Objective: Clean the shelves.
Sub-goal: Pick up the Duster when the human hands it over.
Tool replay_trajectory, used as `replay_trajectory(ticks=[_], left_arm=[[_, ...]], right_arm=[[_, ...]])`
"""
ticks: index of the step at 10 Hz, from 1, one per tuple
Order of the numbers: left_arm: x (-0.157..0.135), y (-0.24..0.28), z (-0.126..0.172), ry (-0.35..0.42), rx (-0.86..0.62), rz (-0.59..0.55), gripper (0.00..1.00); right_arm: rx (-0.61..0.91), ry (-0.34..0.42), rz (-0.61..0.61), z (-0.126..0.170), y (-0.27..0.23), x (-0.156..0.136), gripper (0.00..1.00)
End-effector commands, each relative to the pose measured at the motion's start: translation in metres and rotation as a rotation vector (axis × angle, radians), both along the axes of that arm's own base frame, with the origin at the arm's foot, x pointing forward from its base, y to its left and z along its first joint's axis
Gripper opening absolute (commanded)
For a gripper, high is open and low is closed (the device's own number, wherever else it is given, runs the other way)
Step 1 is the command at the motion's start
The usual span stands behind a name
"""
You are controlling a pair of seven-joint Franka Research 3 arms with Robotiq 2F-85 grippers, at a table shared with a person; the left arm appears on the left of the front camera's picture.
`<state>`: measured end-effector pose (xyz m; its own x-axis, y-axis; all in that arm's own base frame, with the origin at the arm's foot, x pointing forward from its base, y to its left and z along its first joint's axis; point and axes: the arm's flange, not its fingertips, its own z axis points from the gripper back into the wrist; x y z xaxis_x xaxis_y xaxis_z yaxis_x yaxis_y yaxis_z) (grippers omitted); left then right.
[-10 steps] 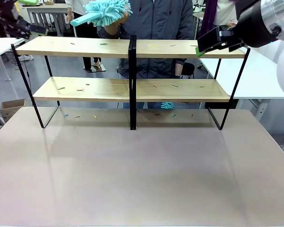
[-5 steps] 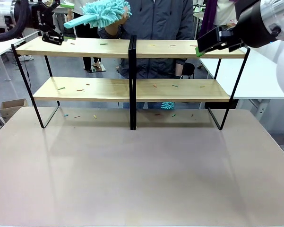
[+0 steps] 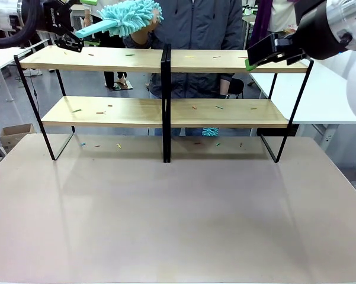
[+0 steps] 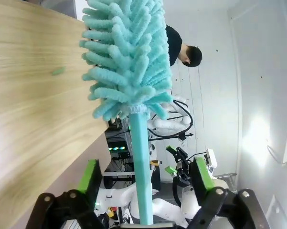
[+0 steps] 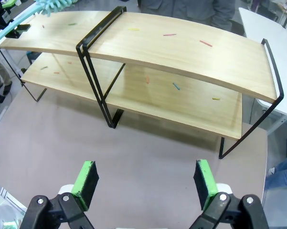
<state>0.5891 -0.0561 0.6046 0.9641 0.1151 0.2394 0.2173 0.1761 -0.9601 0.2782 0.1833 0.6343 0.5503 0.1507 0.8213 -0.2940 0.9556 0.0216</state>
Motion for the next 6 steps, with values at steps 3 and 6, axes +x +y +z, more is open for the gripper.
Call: replay_trajectory(ticks=[3, 6], left_arm=[[-0.0072, 0.0042, -0.0021, -0.069, -0.043, -0.004, 0.00], [-0.0075, 0.0026, -0.0031, -0.080, -0.029, 0.000, 0.05]], right_arm=[[0.003, 0.002, 0.002, 0.0004, 0.0005, 0.0002, 1.00], [0.003, 0.002, 0.002, 0.0004, 0.0005, 0.0002, 1.00]])
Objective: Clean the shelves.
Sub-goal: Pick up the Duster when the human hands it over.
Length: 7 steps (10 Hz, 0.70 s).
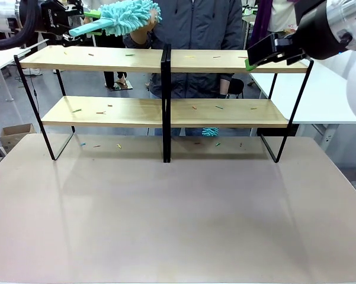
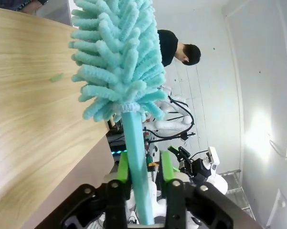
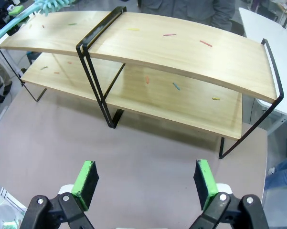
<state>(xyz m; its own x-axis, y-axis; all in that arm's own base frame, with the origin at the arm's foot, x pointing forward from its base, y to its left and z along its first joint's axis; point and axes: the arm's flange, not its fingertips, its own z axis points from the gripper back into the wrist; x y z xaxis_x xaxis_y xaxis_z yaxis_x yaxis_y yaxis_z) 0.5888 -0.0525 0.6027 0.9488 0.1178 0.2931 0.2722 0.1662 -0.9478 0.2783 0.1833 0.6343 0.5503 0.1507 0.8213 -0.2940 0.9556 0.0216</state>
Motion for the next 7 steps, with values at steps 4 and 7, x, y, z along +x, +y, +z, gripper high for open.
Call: replay_trajectory(ticks=[4, 7], left_arm=[[-0.015, 0.000, 0.002, -0.058, 0.002, -0.006, 0.00], [-0.095, 0.048, 0.045, -0.211, 0.015, 0.031, 0.00]], right_arm=[[0.003, 0.002, 0.002, 0.000, 0.001, 0.000, 1.00], [0.003, 0.002, 0.002, 0.000, 0.001, 0.000, 1.00]])
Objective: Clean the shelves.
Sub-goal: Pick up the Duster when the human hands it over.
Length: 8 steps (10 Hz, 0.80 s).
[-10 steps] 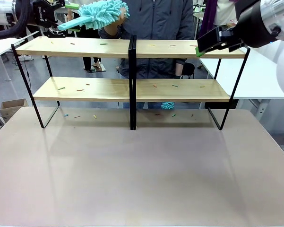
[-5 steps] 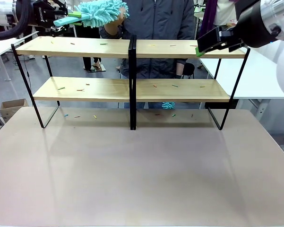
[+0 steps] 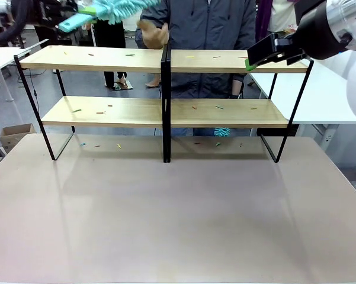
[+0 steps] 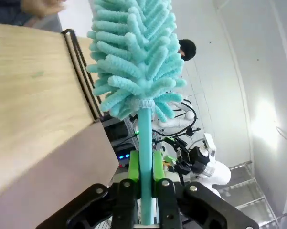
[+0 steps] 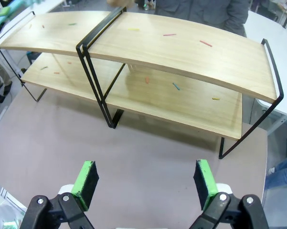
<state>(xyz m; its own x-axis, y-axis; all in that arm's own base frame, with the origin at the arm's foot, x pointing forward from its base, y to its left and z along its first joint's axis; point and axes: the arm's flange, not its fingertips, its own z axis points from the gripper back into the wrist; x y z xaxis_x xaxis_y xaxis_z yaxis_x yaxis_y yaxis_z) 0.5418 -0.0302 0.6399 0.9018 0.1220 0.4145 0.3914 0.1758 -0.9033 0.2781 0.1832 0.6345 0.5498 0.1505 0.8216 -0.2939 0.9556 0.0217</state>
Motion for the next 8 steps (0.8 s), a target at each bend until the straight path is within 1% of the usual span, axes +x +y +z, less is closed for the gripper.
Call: replay_trajectory(ticks=[1, 2, 3, 5, 6, 7, 8], left_arm=[[-0.080, 0.056, 0.014, -0.120, 0.013, 0.089, 0.00], [-0.119, 0.096, 0.017, -0.166, 0.033, 0.194, 0.00], [-0.166, 0.145, 0.014, -0.182, 0.039, 0.356, 0.00], [-0.243, 0.225, -0.007, -0.178, -0.084, 0.650, 0.00], [-0.268, 0.255, -0.025, -0.136, -0.148, 0.832, 0.00], [-0.278, 0.274, -0.046, -0.098, -0.223, 0.962, 0.00], [-0.262, 0.271, -0.057, -0.011, -0.274, 0.895, 0.00]], right_arm=[[0.003, 0.003, 0.002, 0.000, 0.001, 0.000, 1.00], [0.003, 0.003, 0.002, 0.000, 0.001, 0.000, 1.00], [0.003, 0.003, 0.002, 0.000, 0.001, 0.000, 1.00], [0.003, 0.003, 0.002, 0.000, 0.001, 0.000, 1.00], [0.003, 0.003, 0.002, 0.000, 0.001, 0.000, 1.00], [0.003, 0.003, 0.002, 0.000, 0.001, 0.000, 1.00], [0.003, 0.003, 0.002, 0.000, 0.001, 0.000, 1.00]])
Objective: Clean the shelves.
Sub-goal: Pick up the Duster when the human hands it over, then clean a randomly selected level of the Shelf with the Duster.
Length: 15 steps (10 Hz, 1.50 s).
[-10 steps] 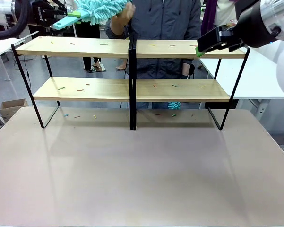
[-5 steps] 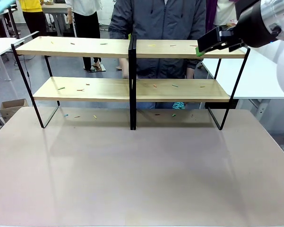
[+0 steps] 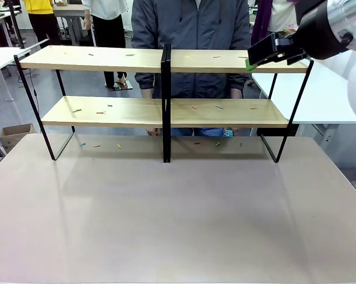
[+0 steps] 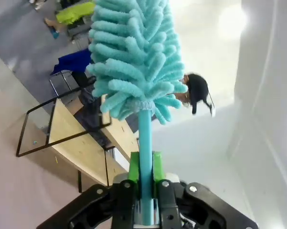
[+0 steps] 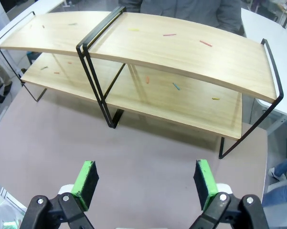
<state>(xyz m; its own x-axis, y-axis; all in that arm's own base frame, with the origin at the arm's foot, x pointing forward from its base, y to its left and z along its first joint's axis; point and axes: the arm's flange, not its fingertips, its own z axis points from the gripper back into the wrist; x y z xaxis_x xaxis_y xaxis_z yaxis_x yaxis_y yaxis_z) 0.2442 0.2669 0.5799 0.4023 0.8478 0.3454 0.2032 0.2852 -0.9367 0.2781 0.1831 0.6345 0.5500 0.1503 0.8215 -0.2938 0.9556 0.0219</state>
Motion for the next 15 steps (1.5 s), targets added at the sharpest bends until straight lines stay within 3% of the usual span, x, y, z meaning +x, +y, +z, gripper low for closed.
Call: replay_trajectory(ticks=[1, 11, 12, 13, 15], left_arm=[[0.006, -0.013, 0.022, -0.035, 0.073, -0.073, 0.00], [0.006, -0.013, 0.022, -0.035, 0.073, -0.073, 0.00], [0.009, -0.015, 0.022, -0.024, 0.056, -0.065, 0.13], [0.011, -0.040, 0.049, -0.122, 0.106, -0.191, 0.13], [-0.026, -0.103, 0.073, -0.242, 0.169, -0.499, 0.13]], right_arm=[[0.003, 0.003, 0.002, 0.000, 0.001, 0.000, 1.00], [0.003, 0.003, 0.002, 0.000, 0.001, 0.000, 1.00], [0.003, 0.003, 0.002, 0.000, 0.001, 0.000, 1.00], [0.003, 0.003, 0.002, 0.000, 0.001, 0.000, 1.00], [0.003, 0.003, 0.002, 0.000, 0.001, 0.000, 1.00]])
